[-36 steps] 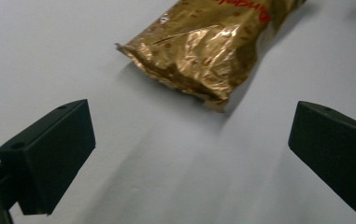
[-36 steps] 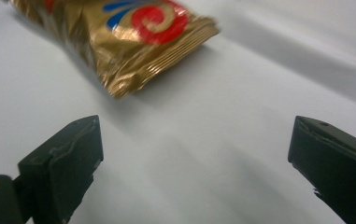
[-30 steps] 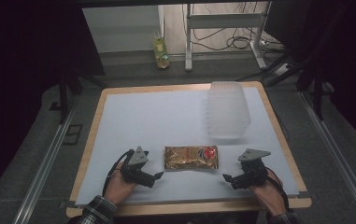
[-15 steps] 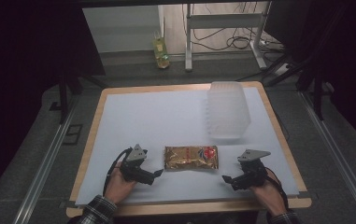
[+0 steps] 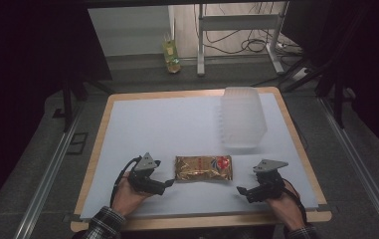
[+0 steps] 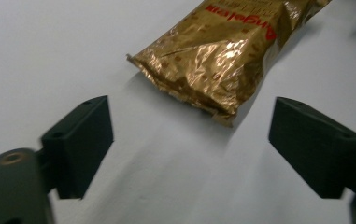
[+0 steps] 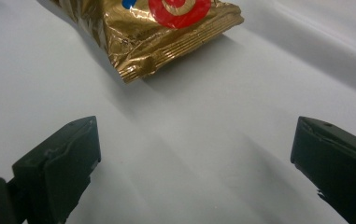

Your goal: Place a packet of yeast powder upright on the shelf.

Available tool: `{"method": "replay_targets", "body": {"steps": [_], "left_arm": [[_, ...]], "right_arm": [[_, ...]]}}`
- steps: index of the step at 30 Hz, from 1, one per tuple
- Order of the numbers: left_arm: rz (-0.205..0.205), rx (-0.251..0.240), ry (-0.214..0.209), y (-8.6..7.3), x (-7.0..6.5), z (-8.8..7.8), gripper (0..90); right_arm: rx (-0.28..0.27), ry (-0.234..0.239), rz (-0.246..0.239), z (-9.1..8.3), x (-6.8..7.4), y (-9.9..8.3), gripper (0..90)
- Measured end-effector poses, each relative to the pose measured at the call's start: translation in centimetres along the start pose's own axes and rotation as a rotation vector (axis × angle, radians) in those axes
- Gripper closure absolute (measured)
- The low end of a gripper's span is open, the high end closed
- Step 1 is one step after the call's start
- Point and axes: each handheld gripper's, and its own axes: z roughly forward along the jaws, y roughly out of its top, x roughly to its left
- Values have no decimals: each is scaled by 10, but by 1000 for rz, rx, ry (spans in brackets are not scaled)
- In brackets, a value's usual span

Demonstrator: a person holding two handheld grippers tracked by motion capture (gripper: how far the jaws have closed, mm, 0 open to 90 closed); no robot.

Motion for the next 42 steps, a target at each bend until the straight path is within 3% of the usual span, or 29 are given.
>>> {"method": "replay_targets", "body": {"steps": [7,15,18,22,24,26,28,36,42], "left_arm": [[14,-32,-30,9,-3,-2,313],[-8,-60,-57,19,0,0,457],[14,-48,-50,22,0,6,575],[17,-47,-48,25,-1,11,658],[17,-38,-25,28,-3,17,777],[11,-37,-27,28,-4,19,808],[19,-39,-34,30,-3,23,893],[26,-17,-56,36,-4,41,898],[53,18,-29,33,-6,53,898]], "right_arm": [[-4,0,-10,1,1,1,19],[-9,0,-20,1,3,2,19],[-8,-2,-20,1,3,2,19],[-6,-2,-24,2,3,2,19],[-5,-3,-26,3,4,2,19],[-5,-3,-26,3,4,2,19],[-5,-3,-27,3,4,2,19],[-2,-4,-29,4,4,3,20],[3,0,-32,5,4,3,20]]}}
